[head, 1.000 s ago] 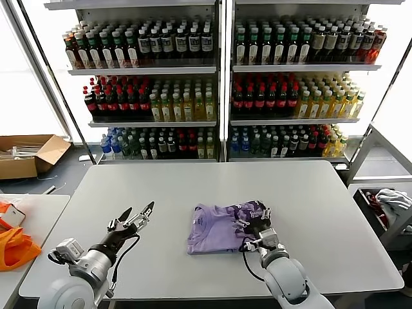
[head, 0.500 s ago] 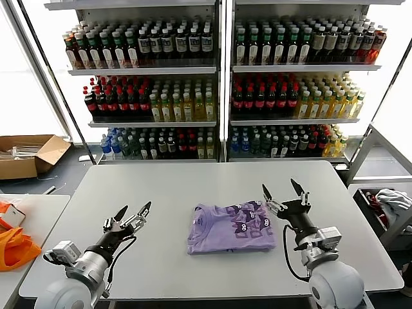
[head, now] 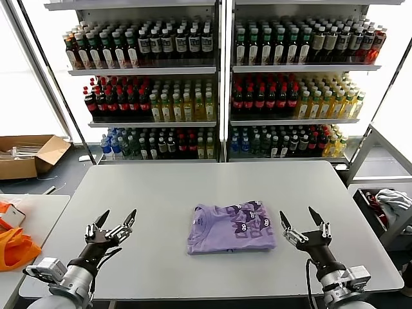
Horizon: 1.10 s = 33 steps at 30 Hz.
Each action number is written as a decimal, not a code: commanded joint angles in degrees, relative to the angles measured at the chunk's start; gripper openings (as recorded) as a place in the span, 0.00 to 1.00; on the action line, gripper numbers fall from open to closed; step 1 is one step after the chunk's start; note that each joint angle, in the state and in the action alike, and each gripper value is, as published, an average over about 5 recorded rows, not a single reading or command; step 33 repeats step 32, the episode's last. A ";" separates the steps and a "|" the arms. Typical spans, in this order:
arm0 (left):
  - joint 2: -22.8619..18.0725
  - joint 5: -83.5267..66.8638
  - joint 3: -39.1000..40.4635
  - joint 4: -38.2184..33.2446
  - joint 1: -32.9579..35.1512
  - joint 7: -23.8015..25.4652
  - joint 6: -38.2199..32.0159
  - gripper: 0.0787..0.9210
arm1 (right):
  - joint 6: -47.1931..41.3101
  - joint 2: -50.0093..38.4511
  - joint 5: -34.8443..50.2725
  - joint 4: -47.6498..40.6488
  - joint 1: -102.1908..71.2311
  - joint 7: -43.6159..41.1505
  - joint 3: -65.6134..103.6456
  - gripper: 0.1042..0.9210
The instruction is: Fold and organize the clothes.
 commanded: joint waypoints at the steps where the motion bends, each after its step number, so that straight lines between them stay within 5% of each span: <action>1: -2.00 5.96 -3.59 -0.45 2.77 3.82 -1.62 0.88 | 5.66 2.11 -0.86 -1.78 -7.08 -2.50 2.16 0.88; 33: -4.07 15.33 -5.83 -0.60 7.10 7.60 -12.70 0.88 | 9.08 3.10 -4.35 -0.21 -12.76 -2.49 1.78 0.88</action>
